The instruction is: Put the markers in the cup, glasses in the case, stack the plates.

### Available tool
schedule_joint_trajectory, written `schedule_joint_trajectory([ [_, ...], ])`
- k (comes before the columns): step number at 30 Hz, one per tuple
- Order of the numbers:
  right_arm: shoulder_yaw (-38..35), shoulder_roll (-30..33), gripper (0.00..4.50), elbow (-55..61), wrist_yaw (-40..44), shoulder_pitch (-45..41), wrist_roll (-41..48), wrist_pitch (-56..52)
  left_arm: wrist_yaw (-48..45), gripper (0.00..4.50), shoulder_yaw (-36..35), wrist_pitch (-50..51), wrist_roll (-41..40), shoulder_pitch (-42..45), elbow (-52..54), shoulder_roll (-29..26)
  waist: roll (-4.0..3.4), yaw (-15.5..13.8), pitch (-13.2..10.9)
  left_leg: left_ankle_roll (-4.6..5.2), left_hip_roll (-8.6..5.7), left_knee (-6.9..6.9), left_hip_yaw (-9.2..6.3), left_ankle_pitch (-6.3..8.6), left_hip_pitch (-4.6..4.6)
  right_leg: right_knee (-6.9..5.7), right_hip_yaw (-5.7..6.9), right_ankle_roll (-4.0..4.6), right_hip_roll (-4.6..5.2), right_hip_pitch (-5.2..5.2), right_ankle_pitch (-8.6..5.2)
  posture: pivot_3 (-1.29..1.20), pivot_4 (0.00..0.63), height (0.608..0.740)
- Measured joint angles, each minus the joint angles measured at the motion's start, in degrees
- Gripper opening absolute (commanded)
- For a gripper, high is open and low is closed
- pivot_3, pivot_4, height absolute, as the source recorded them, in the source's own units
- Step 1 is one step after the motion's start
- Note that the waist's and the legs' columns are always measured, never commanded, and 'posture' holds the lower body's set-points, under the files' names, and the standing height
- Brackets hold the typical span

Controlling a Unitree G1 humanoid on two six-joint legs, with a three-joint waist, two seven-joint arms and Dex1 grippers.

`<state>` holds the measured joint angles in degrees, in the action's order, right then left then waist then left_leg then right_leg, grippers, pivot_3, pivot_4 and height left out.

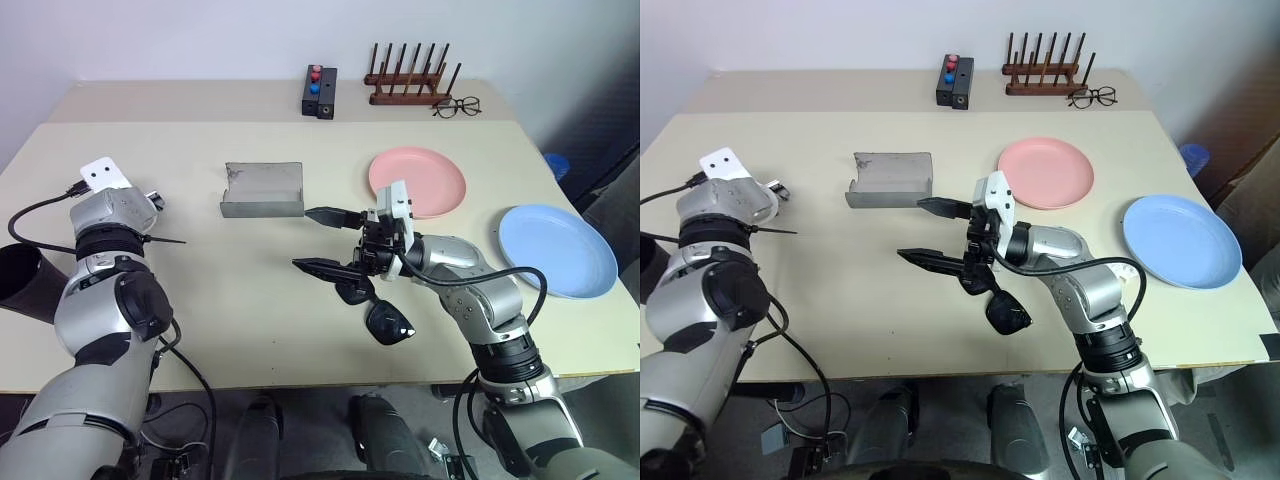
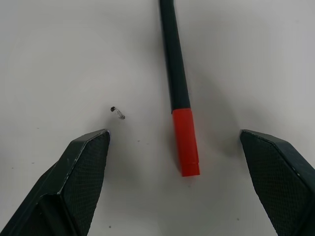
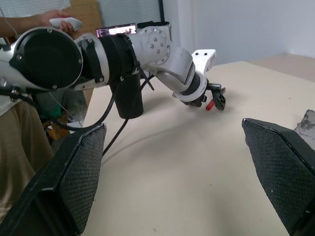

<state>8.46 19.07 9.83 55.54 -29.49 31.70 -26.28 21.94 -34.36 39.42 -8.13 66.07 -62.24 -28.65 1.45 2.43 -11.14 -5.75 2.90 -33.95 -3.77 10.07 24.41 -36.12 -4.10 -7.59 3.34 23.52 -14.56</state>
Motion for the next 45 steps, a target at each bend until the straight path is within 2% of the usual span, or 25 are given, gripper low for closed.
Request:
schedule_joint_trajectory([
  [1,0.00,0.00,4.50,0.00,0.00,0.00,0.00,0.00,0.10,3.49,0.21,-0.15,-0.16,0.20,-0.60,-0.21,0.00,-0.01,0.00,0.00,0.00,0.00,0.00,0.00,0.00,0.00,0.00,0.00,0.00,0.00,0.00,0.00,0.150,0.740],
  [5,0.00,0.01,4.50,0.00,0.02,0.00,0.01,-0.01,0.69,1.61,0.66,-0.92,-0.92,0.34,-1.83,-0.92,0.00,-0.14,0.00,-0.01,0.00,0.00,0.00,-0.01,0.00,-0.01,0.00,0.00,0.00,-0.01,0.00,0.00,0.150,0.740],
  [8,0.00,0.01,4.50,0.00,0.05,0.00,0.01,-0.01,0.76,0.02,1.00,-1.33,-1.38,0.36,-2.23,-1.26,0.00,-0.28,0.00,-0.02,0.00,-0.01,0.00,-0.01,0.00,-0.01,0.00,0.00,0.01,-0.02,0.00,0.00,0.150,0.740],
  [16,0.02,-0.01,4.50,-0.01,0.11,-0.01,0.00,0.00,-1.82,0.02,3.87,-3.66,-2.05,0.23,-1.86,-0.36,0.00,-0.34,0.00,-0.02,0.00,-0.01,0.00,-0.01,0.01,0.00,0.01,0.00,0.01,-0.02,0.01,0.00,0.150,0.740],
  [19,0.03,0.00,4.50,-0.01,0.11,-0.01,-0.01,0.00,-4.46,0.02,5.08,-6.70,-2.54,-1.39,2.83,1.06,0.00,-0.23,0.00,-0.02,0.00,0.01,0.00,-0.01,0.02,-0.01,0.01,0.00,0.01,0.00,0.01,0.00,0.150,0.740],
  [22,0.05,0.00,4.50,-0.11,0.08,-0.07,-0.16,0.10,-6.09,0.02,7.77,-10.28,-2.43,-5.17,13.66,2.96,0.00,-0.03,0.00,-0.03,0.01,0.05,0.01,-0.02,0.01,0.02,0.00,0.01,0.01,0.00,0.01,0.00,0.150,0.740],
  [27,-0.15,0.29,4.50,-0.52,0.10,-0.26,-0.54,0.44,-6.60,0.02,11.30,-17.90,-0.45,-18.72,43.58,5.30,-0.02,0.08,-0.01,-0.03,0.04,0.12,0.04,-0.02,0.01,-0.05,-0.02,0.02,0.01,0.06,0.02,0.00,0.150,0.740],
  [35,-0.15,0.72,4.50,-0.53,0.99,-0.10,-0.57,0.45,-6.11,0.02,11.86,-14.05,7.30,-37.91,81.71,3.57,-0.01,-0.08,-0.01,-0.02,0.03,-0.05,0.04,-0.02,-0.03,-0.02,-0.04,0.04,0.02,-0.06,0.02,0.00,0.150,0.740],
  [39,-0.14,0.85,4.50,-0.83,2.08,-0.21,-0.51,0.43,-5.92,0.02,7.38,-10.81,10.34,-47.32,93.61,4.18,-0.01,0.01,-0.01,-0.02,0.03,-0.05,0.04,-0.01,-0.03,-0.02,-0.04,0.07,0.02,-0.05,0.00,0.00,0.150,0.740],
  [41,-0.11,0.73,4.50,-1.06,2.76,-0.33,-0.31,0.38,-5.55,0.02,4.47,-10.03,11.03,-51.48,97.20,6.46,-0.02,0.01,0.00,-0.01,0.03,-0.06,0.04,-0.01,-0.03,-0.01,-0.04,0.18,0.03,-0.05,-0.06,0.00,0.150,0.740],
  [45,0.16,-0.14,4.50,-1.19,3.59,-1.58,0.46,0.24,-5.34,0.02,0.17,-10.29,11.06,-57.47,99.09,10.63,0.00,-0.09,0.01,-0.01,0.03,-0.15,0.03,-0.01,-0.02,-0.01,-0.03,0.28,0.02,-0.07,-0.10,0.00,0.150,0.740],
])
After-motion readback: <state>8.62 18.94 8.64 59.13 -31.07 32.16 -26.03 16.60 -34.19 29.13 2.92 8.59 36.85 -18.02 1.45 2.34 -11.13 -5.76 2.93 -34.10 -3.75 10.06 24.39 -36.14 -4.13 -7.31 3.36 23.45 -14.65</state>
